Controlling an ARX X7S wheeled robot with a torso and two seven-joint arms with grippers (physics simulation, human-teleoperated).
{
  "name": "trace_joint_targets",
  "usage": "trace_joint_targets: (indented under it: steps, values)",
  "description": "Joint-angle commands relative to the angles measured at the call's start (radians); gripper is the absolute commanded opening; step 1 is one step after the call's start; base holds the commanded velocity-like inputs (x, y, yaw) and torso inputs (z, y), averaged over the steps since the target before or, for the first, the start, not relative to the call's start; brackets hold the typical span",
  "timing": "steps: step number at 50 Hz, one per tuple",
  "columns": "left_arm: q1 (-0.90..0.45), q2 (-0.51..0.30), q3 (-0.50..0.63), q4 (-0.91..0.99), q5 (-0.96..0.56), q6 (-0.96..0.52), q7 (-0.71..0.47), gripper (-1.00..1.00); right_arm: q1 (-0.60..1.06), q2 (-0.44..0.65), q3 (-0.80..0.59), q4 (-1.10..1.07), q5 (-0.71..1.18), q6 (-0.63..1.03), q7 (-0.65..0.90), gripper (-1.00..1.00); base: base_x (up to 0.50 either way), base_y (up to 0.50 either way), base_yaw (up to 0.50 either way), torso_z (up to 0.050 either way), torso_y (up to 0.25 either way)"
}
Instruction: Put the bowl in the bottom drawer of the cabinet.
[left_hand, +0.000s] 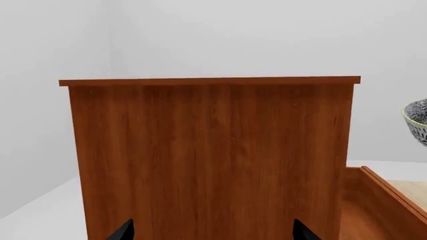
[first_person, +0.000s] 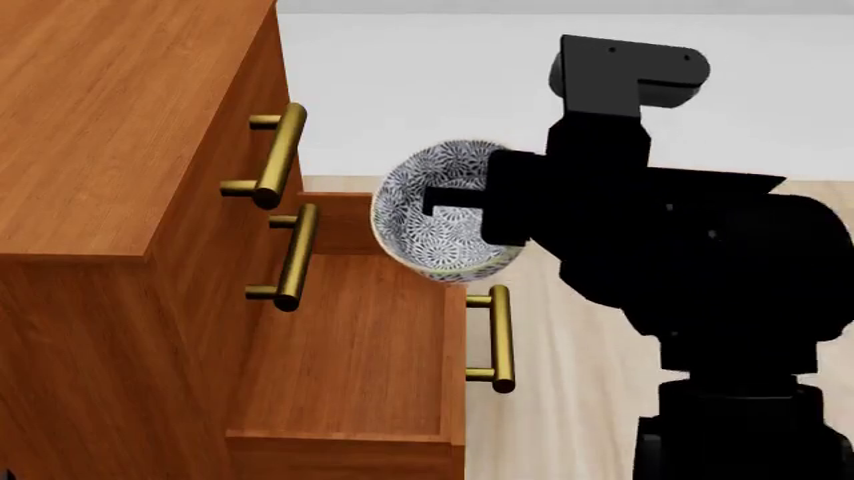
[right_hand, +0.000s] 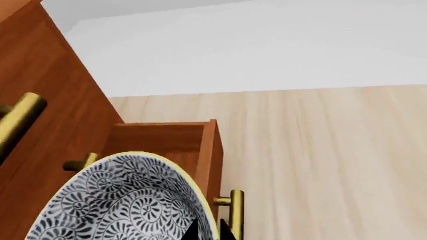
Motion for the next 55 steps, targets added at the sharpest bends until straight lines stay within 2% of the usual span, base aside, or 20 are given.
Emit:
trace_joint_targets:
  steps: [1, 17, 22, 26, 39, 55]
  values:
    - [0.002, -0.003, -0.001, -0.002, -0.001, 0.005, -0.002, 1.0, 0.051, -0.042, -0.106, 0.197, -0.058, -0.145, -0.088, -1.0, 0.0, 0.0, 0.0, 0.0, 0.0]
    - [-0.003, -0.005, 0.003, -0.008, -0.005, 0.005, -0.006, 1.0, 0.129, -0.108, -0.185, 0.486, -0.122, -0.329, -0.183, -1.0, 0.0, 0.0, 0.0, 0.0, 0.0]
    - [-0.001, -0.006, 0.001, -0.009, -0.006, 0.009, -0.007, 1.0, 0.169, -0.143, -0.224, 0.64, -0.154, -0.421, -0.219, -1.0, 0.0, 0.0, 0.0, 0.0, 0.0]
    - [-0.005, -0.007, 0.004, -0.008, -0.006, 0.006, -0.008, 1.0, 0.185, -0.155, -0.27, 0.701, -0.124, -0.459, -0.227, -1.0, 0.0, 0.0, 0.0, 0.0, 0.0]
    - [0.001, -0.01, 0.002, -0.002, -0.008, 0.005, -0.015, 1.0, 0.206, -0.157, -0.748, 0.814, 0.345, -0.6, -0.173, -1.0, 0.0, 0.0, 0.0, 0.0, 0.001]
    - [0.0, -0.015, -0.001, -0.002, -0.018, 0.007, -0.018, 1.0, 0.218, -0.157, -1.2, 0.826, 0.787, -0.691, -0.138, -1.0, 0.0, 0.0, 0.0, 0.0, 0.0]
